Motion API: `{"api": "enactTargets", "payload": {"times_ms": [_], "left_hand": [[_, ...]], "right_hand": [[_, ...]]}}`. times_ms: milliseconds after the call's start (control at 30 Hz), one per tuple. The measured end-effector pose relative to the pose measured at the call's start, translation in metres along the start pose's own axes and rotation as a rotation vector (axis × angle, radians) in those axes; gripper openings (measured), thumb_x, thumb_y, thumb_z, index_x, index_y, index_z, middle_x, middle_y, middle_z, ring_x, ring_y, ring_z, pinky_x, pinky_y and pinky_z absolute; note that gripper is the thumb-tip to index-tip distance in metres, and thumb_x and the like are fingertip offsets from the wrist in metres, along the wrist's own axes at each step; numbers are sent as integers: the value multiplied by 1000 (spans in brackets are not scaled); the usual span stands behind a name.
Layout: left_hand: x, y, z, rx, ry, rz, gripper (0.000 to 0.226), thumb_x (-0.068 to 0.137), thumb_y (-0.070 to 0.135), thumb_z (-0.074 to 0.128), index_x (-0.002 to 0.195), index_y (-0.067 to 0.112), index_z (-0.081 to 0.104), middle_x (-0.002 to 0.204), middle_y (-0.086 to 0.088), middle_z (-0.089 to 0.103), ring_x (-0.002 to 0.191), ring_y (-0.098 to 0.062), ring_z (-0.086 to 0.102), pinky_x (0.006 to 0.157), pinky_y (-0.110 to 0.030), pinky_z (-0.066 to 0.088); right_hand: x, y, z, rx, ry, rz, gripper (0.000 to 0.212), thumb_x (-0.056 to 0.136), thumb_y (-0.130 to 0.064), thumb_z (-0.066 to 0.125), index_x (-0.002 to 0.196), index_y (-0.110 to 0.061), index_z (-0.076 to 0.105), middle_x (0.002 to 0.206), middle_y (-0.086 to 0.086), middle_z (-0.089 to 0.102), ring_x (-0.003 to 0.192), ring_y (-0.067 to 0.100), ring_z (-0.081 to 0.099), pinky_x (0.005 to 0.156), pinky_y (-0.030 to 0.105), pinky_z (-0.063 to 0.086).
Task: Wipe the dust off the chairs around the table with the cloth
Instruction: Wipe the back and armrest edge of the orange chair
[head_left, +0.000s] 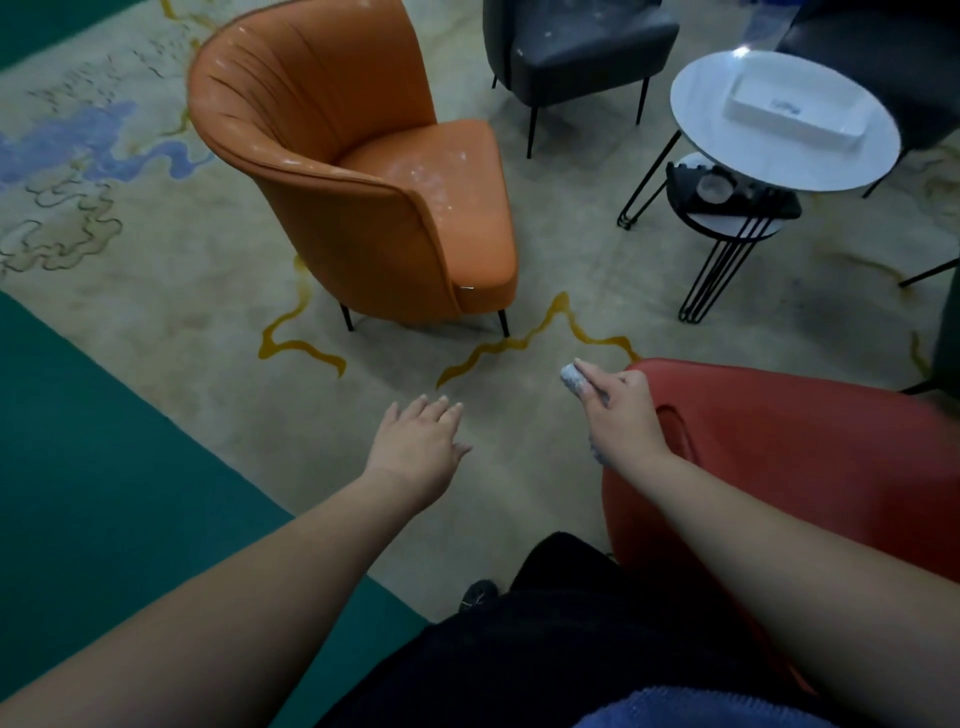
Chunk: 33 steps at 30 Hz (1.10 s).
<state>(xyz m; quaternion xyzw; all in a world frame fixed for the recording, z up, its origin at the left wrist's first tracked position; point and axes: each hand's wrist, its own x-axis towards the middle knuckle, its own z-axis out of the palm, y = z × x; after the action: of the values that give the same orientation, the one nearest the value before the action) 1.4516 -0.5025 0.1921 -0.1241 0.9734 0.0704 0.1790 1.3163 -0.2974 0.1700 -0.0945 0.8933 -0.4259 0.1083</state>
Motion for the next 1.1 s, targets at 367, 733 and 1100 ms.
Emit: {"api": "enactTargets", "payload": {"times_ms": [367, 733, 1100], "left_hand": [[81, -24, -15, 8, -34, -1, 60, 100, 46, 33, 153, 21, 17, 160, 0, 17, 148, -22, 10, 118, -46, 11], [208, -39, -71, 14, -39, -38, 59, 101, 42, 36, 153, 22, 17, 160, 0, 17, 148, -22, 10, 118, -45, 10], [304, -46, -118, -11, -57, -8, 59, 101, 42, 35, 153, 24, 16, 160, 2, 17, 147, -21, 11, 119, -45, 9]], "right_hand": [[94, -19, 31, -46, -12, 16, 30, 96, -35, 52, 124, -39, 61, 91, -13, 34, 82, 13, 53, 75, 36, 54], [243, -33, 24, -22, 4, 10, 29, 95, -31, 54, 122, -34, 64, 89, -12, 33, 81, 24, 58, 81, 42, 54], [335, -46, 22, 31, -4, 79, 25, 93, -41, 55, 116, -47, 61, 90, -18, 35, 71, 29, 56, 48, 32, 51]]}}
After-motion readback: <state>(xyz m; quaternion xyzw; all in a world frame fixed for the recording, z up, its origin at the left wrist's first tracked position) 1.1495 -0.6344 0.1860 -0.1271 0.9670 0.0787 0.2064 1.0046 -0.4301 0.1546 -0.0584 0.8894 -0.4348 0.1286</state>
